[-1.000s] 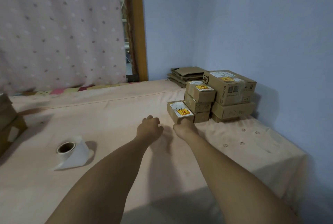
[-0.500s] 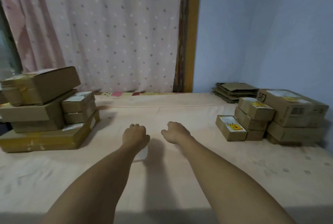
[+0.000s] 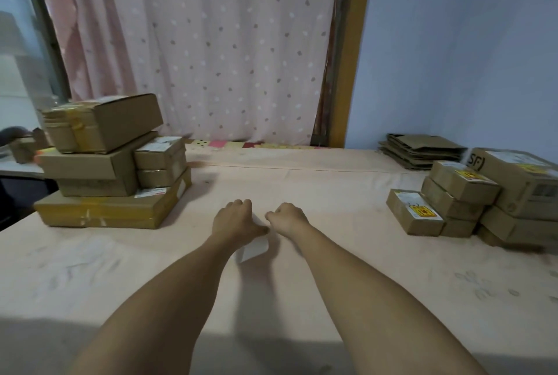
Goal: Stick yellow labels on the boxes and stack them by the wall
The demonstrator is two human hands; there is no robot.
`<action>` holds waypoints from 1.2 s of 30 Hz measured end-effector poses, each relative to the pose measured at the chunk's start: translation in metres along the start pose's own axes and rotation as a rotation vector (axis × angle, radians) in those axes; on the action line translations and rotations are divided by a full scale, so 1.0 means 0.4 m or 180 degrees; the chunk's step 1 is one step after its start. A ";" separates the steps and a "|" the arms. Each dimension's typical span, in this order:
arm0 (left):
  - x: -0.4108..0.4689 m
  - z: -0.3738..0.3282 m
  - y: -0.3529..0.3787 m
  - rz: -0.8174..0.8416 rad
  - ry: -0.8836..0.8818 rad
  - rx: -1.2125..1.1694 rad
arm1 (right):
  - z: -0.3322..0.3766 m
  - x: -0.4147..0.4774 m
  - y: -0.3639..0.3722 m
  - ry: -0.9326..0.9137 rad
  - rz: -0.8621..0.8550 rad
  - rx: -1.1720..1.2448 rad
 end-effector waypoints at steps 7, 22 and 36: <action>-0.014 0.035 0.016 0.0266 -0.0216 -0.1038 | -0.011 -0.021 0.040 0.0491 0.0460 0.0740; -0.013 0.034 -0.007 0.0485 -0.0334 -0.1591 | -0.053 -0.018 0.072 0.0701 0.0494 0.1423; -0.040 0.135 -0.104 0.0423 -0.0687 -0.3311 | 0.070 0.019 0.087 0.0114 0.0251 0.2397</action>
Point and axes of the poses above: each hand's wrist, its own x-axis towards the middle knuckle, its own y-axis out of the palm, z = x × y, the point moved 6 cm from there along x, towards the middle knuckle, and after that the axes turned 1 degree about -y, right-handed, at the moved point
